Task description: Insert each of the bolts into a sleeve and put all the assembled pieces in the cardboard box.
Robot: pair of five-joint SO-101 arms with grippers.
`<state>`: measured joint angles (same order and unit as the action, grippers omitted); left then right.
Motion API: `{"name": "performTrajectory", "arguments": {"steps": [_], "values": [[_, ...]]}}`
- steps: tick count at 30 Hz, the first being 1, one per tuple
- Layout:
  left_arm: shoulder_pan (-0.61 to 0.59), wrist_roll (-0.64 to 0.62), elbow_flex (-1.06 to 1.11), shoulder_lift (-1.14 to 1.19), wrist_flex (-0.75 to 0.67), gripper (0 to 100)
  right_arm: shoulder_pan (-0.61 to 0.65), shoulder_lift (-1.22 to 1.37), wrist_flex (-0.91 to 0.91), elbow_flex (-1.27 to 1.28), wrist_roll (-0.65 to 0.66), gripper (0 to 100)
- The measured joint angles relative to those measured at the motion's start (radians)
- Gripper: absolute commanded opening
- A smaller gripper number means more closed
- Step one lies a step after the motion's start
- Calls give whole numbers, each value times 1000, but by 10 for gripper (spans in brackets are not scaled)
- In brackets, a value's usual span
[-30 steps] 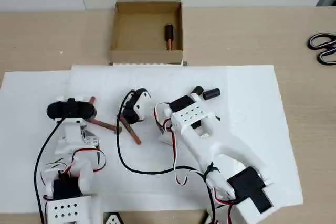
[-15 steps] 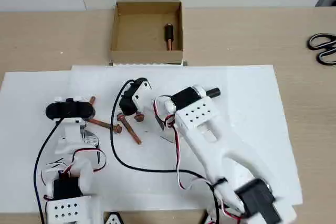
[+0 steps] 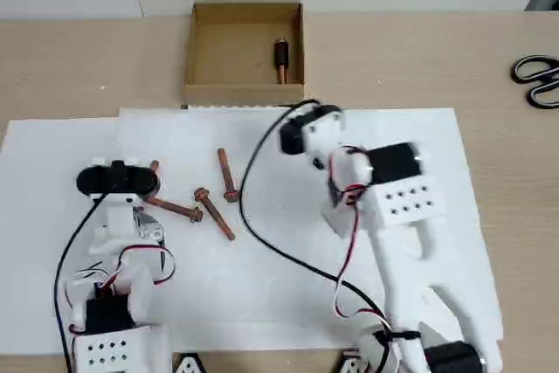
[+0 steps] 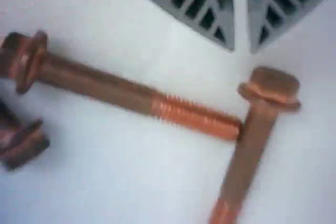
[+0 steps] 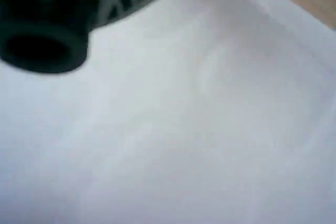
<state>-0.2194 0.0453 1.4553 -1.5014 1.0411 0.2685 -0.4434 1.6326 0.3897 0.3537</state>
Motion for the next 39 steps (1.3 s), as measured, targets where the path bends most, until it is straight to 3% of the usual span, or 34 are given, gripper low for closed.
{"name": "performTrajectory", "arguments": {"steps": [7,19,30,33,39], "values": [[0,49,-215,38,140,6,-130,-132,32,6,0,6],[0,40,-572,509,265,6,-252,-364,32,203,0,5],[2,46,-850,902,419,6,-262,-400,32,209,-3,5],[2,143,-922,1008,483,6,-262,-400,32,209,-3,5],[2,463,-1020,1143,552,7,-262,-400,32,209,-3,5]]}}
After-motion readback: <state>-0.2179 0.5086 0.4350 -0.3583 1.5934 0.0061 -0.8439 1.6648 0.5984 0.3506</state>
